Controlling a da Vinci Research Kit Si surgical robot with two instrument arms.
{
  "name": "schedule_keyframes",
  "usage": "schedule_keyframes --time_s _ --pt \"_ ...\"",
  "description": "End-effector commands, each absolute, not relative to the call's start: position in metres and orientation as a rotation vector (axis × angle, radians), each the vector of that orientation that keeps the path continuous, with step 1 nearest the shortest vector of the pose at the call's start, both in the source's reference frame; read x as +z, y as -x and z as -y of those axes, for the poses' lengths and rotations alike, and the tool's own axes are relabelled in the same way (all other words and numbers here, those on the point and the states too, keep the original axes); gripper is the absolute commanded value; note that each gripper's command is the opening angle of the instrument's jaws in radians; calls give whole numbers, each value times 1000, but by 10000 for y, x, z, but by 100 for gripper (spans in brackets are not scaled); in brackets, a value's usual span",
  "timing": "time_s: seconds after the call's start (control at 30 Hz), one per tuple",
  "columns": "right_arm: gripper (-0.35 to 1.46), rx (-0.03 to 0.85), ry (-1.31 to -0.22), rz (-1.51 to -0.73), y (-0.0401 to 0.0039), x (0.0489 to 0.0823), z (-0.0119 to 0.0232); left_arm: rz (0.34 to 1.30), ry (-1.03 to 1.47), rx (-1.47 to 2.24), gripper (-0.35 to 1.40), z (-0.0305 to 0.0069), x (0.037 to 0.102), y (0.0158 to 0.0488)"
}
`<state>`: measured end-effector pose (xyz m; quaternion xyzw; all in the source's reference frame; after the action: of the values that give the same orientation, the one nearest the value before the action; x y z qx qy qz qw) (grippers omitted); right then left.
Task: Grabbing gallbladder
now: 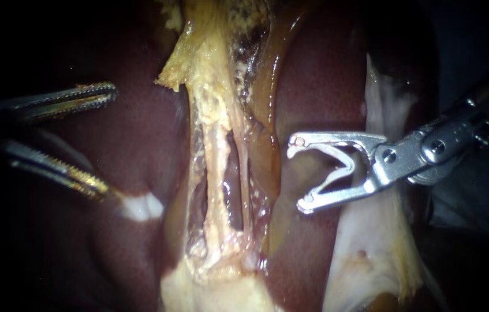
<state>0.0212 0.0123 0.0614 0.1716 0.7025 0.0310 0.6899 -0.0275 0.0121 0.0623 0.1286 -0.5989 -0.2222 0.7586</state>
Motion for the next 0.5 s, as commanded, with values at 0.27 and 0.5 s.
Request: schedule_keyframes --time_s 0.27,0.5 --pt "50 70 -383 -1571 -212 615 -124 1253 -354 -730 93 -134 616 288" --pt "50 69 -383 -1571 -213 615 -123 1209 -403 -958 88 -155 618 313"
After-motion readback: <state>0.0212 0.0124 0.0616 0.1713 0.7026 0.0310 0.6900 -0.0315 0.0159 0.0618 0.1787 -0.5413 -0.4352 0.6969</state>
